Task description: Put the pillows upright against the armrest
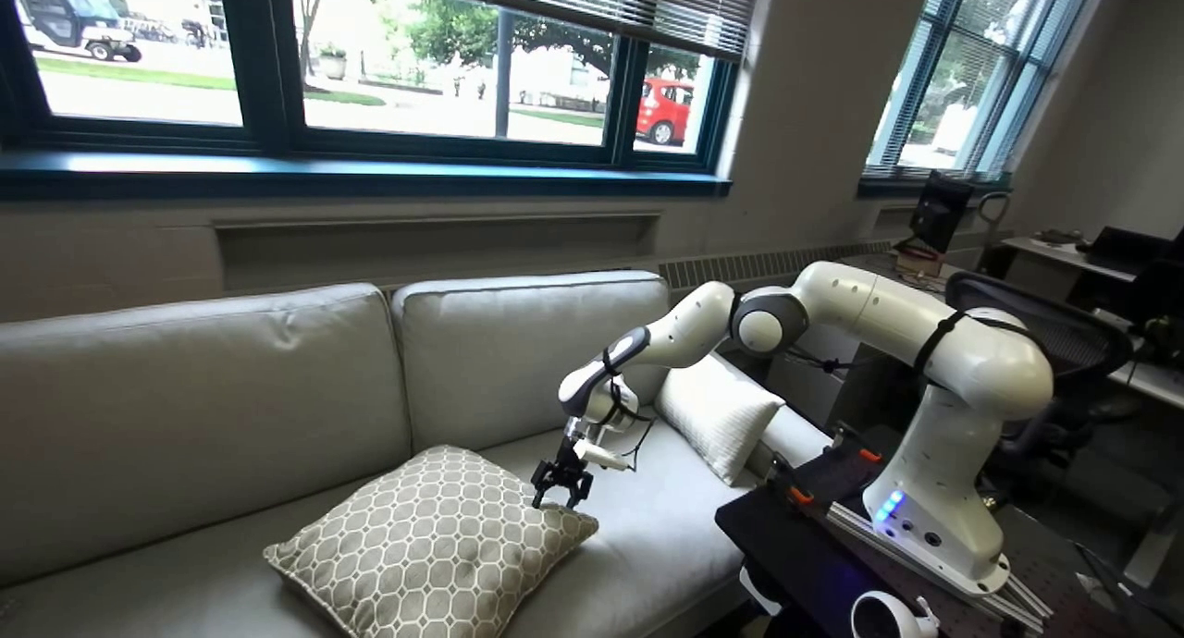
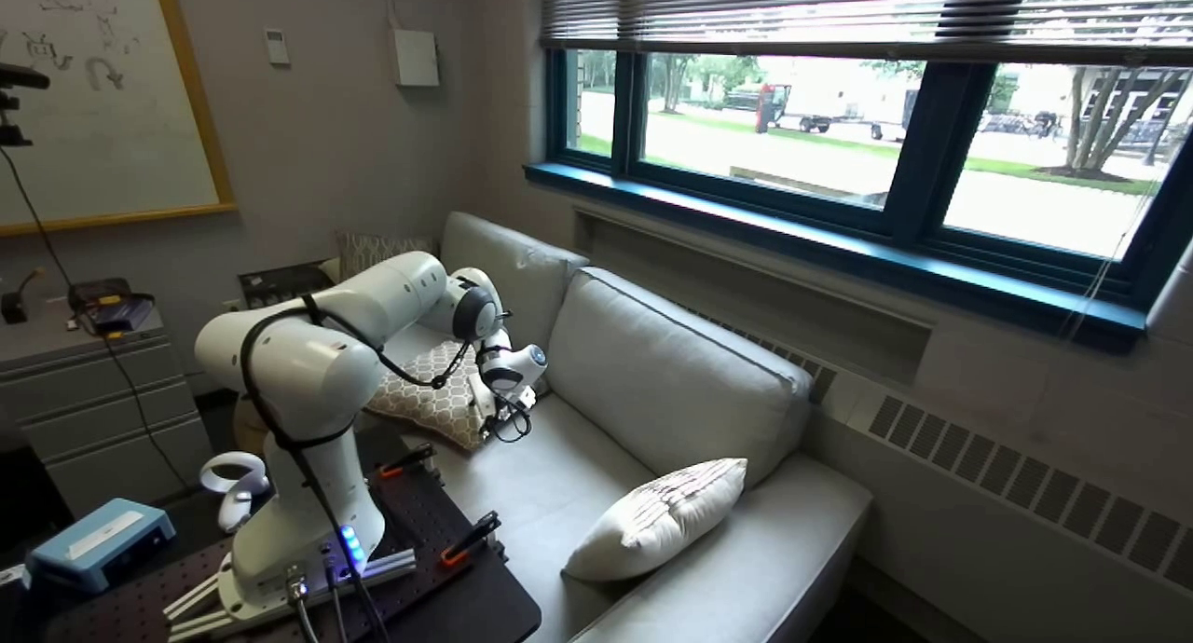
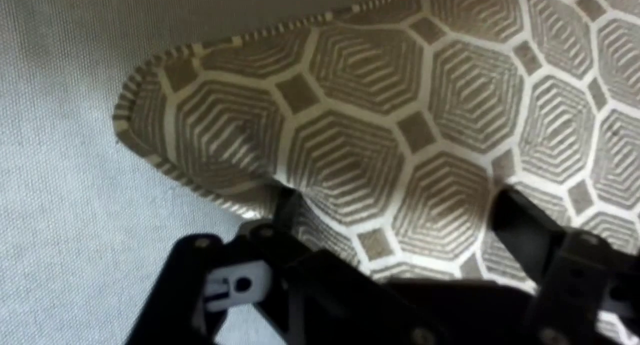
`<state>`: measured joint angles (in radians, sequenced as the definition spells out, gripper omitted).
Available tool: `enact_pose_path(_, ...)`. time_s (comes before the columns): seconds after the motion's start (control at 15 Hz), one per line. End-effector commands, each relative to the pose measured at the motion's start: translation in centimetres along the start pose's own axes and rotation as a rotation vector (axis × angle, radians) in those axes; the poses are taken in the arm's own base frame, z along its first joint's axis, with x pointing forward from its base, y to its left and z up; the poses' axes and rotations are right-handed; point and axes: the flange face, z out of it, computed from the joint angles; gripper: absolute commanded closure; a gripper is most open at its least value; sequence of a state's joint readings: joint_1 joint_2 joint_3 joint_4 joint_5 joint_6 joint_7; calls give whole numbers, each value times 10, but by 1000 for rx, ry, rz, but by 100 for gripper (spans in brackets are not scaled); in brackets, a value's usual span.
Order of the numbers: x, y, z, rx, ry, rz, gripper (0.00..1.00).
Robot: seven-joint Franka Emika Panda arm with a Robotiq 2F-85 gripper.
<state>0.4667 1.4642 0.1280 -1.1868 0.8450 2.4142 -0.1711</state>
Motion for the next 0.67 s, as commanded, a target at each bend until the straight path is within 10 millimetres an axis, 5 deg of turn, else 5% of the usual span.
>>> enact_pose_path(0.0, -14, -4, 6, 76, -174, -14, 0)
enact_pose_path(0.07, -17, -4, 6, 89, -217, -38, 25)
enact_pose_path(0.6, -31, -1, 7, 125, -366, -74, 77)
